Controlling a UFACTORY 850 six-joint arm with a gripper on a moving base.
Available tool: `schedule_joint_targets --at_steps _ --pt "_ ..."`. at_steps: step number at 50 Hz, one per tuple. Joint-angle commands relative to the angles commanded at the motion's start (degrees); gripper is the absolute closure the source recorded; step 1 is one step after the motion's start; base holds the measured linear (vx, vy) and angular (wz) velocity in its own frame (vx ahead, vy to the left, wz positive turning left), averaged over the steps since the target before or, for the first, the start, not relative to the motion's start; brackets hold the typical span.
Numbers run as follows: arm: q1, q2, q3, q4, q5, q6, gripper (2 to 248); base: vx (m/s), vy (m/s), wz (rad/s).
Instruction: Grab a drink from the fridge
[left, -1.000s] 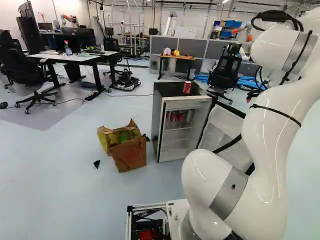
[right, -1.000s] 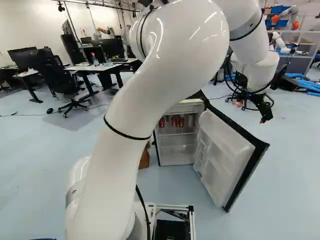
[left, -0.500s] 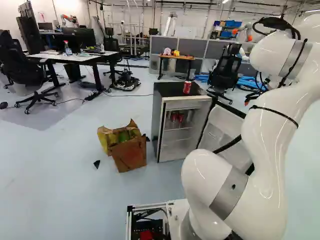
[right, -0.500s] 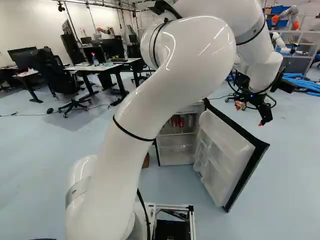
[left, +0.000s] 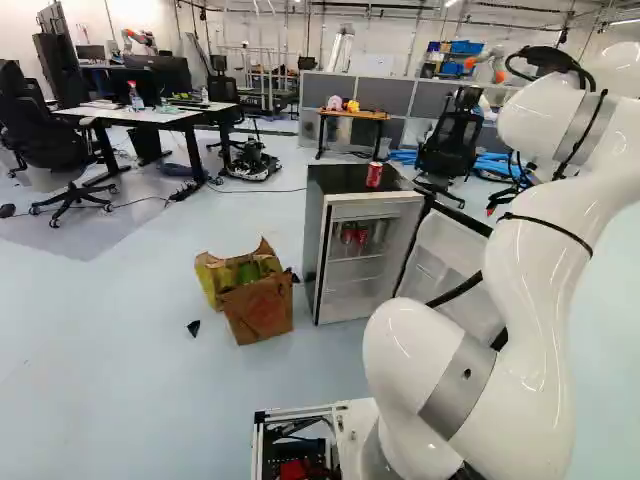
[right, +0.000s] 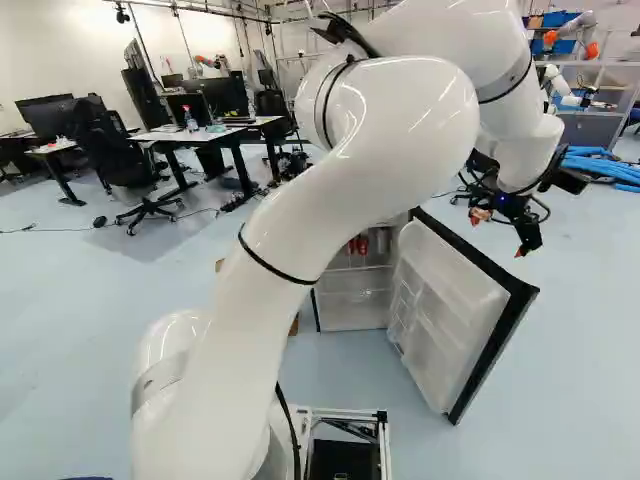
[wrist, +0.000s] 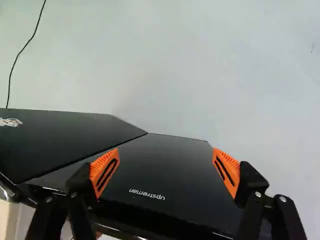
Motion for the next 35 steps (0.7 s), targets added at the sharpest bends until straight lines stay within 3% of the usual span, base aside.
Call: schedule_joint_targets --at_steps 35 --pt "0.0 -3.8 -1.4 0.0 0.0 0.0 3 0.0 0.0 0.0"
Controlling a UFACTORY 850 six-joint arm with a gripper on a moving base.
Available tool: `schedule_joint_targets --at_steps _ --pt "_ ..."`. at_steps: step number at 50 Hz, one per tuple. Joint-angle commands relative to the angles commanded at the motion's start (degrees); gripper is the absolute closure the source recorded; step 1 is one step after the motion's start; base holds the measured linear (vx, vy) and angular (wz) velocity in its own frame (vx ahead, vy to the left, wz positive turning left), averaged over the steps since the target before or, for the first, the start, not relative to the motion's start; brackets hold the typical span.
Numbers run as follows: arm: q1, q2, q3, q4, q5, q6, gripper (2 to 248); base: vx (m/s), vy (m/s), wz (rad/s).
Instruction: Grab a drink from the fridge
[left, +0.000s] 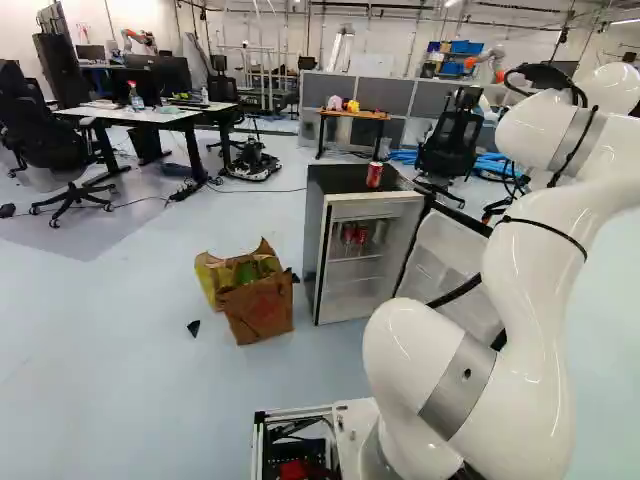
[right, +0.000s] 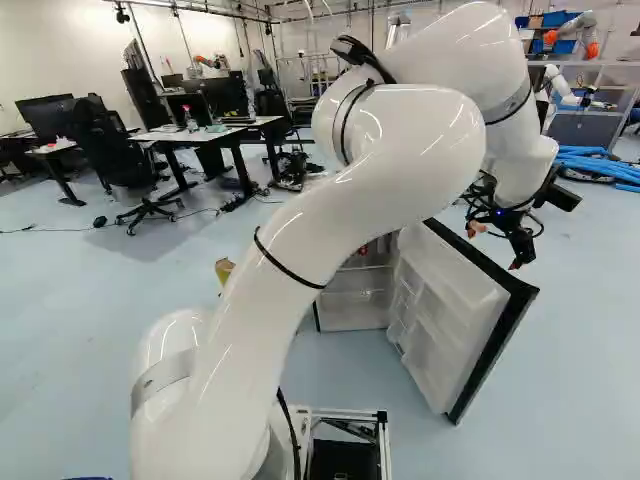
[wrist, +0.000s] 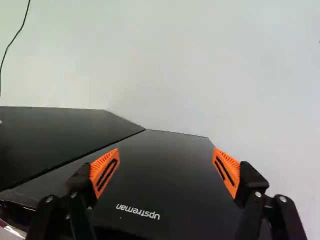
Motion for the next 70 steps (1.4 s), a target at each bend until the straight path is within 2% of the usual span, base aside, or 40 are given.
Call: schedule_joint_targets --at_steps 28,70 --pt "-0.3 1.4 2.2 0.0 0.0 0.0 3 0.0 0.0 0.0" --pt "-0.5 6.3 9.8 0.0 0.0 0.0 3 0.0 0.0 0.0"
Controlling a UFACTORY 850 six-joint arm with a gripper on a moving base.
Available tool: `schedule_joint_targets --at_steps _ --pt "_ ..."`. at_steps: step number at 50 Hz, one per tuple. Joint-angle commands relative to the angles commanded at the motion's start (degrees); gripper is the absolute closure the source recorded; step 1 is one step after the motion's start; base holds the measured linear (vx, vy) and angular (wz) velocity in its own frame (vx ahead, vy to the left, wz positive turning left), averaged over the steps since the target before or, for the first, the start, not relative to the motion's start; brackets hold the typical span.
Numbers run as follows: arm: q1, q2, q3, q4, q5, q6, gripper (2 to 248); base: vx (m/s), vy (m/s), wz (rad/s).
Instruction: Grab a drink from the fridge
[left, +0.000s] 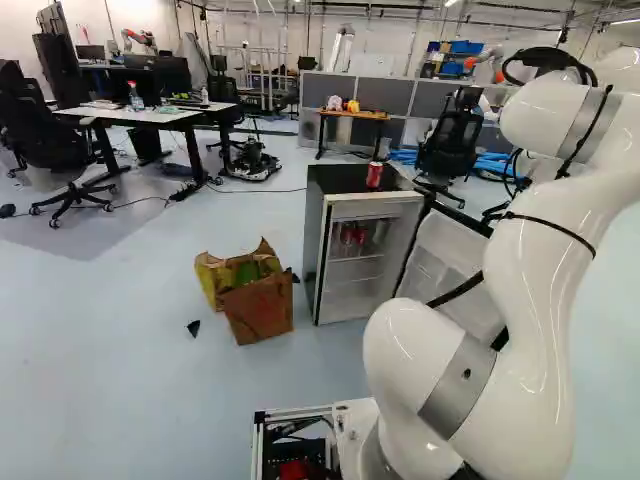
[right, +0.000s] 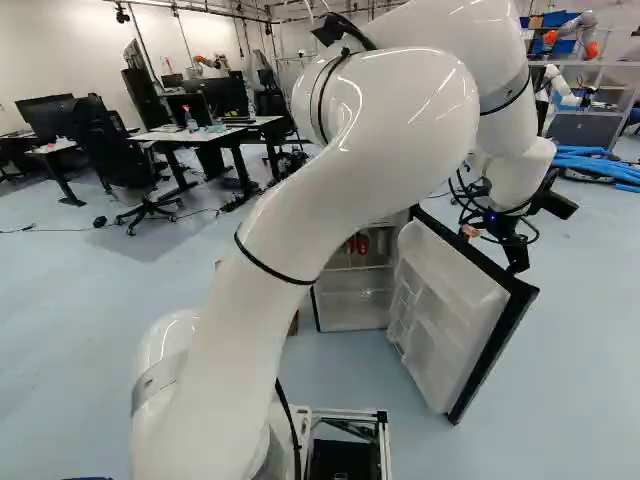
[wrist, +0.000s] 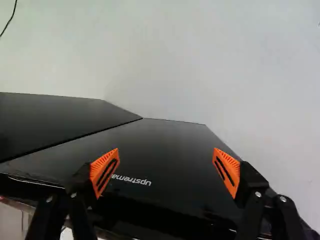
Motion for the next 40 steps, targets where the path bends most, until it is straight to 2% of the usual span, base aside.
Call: schedule_joint_targets --at_steps 40 --pt "0.6 5.6 8.6 0.0 0.0 0.0 3 0.0 0.0 0.0"
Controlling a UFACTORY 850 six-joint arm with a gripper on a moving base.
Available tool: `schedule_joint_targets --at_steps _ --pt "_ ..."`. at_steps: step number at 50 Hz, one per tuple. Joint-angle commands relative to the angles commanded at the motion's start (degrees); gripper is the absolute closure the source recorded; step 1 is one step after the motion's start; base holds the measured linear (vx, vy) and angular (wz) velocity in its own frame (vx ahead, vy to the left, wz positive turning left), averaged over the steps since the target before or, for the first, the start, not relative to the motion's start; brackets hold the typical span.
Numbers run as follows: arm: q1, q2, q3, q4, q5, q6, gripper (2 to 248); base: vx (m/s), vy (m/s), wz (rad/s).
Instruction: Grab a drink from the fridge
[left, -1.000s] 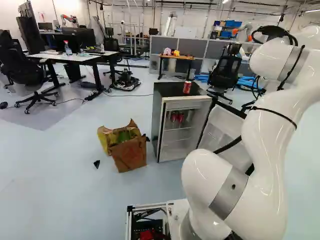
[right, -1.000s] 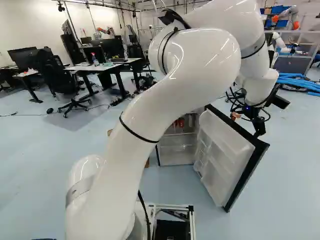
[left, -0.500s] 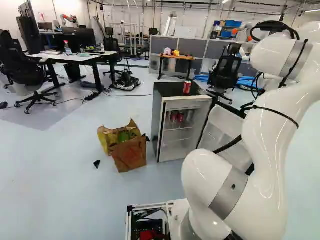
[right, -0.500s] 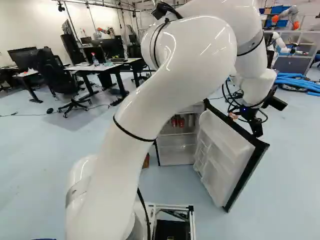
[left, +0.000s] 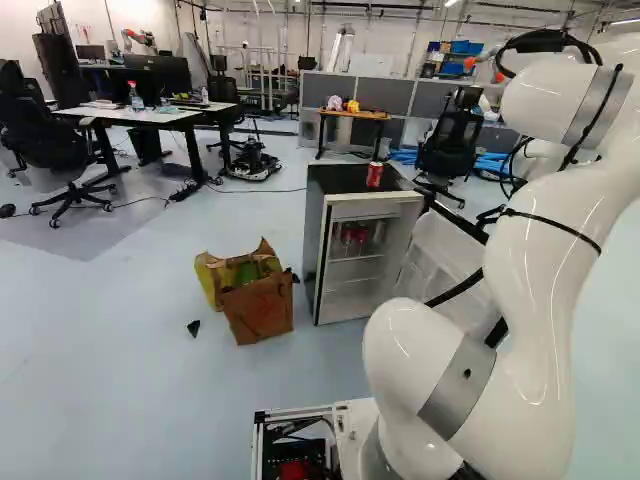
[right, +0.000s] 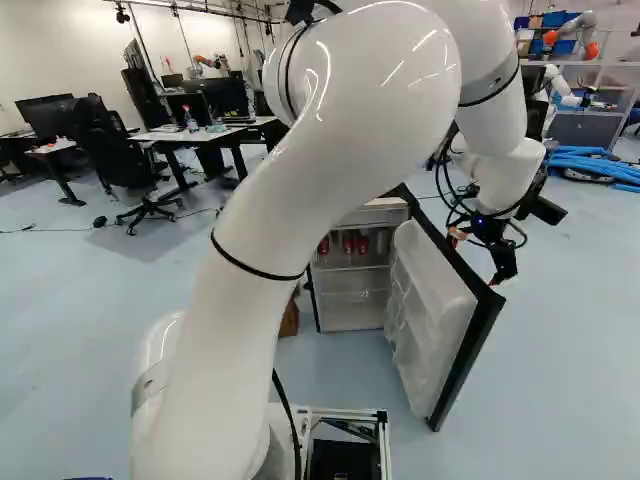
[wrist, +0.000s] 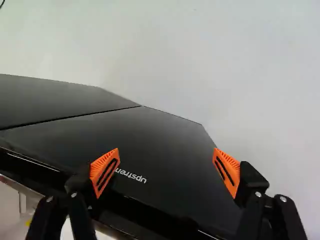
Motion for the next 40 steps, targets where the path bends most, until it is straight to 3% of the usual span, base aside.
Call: schedule_joint_targets --at_steps 40 --pt "2.1 7.1 10.5 0.0 0.0 0.0 3 0.0 0.0 0.0"
